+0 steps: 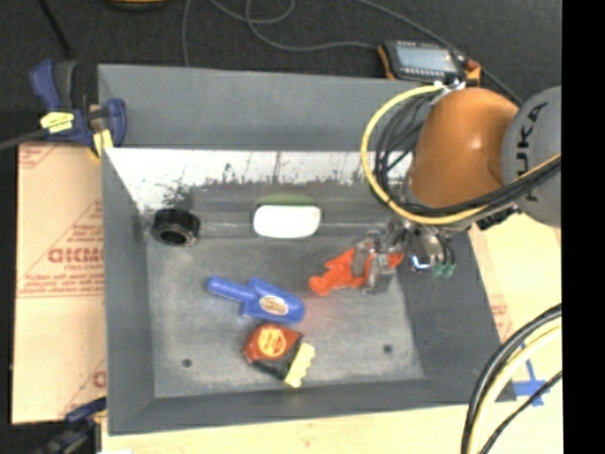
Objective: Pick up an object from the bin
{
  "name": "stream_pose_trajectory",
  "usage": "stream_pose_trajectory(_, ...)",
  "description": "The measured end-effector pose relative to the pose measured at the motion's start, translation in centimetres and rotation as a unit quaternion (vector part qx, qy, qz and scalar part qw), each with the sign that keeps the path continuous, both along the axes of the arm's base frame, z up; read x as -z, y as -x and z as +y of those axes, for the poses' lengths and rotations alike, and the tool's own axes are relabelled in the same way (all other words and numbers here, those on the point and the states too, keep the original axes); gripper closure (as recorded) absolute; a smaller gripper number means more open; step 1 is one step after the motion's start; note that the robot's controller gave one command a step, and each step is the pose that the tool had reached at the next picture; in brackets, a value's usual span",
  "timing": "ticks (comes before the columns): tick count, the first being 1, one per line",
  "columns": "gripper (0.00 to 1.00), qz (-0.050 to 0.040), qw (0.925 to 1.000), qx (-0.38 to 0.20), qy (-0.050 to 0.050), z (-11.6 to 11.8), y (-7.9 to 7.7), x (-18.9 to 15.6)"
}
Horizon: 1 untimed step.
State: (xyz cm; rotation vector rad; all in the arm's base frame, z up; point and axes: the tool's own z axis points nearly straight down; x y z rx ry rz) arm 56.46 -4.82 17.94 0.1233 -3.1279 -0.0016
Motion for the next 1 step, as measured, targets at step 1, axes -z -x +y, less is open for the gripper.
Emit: stream_pose_trajectory(1, 1.0, -0.0068, 1.0, 0.001, 0.001, -0.09, -1.18, -5.89)
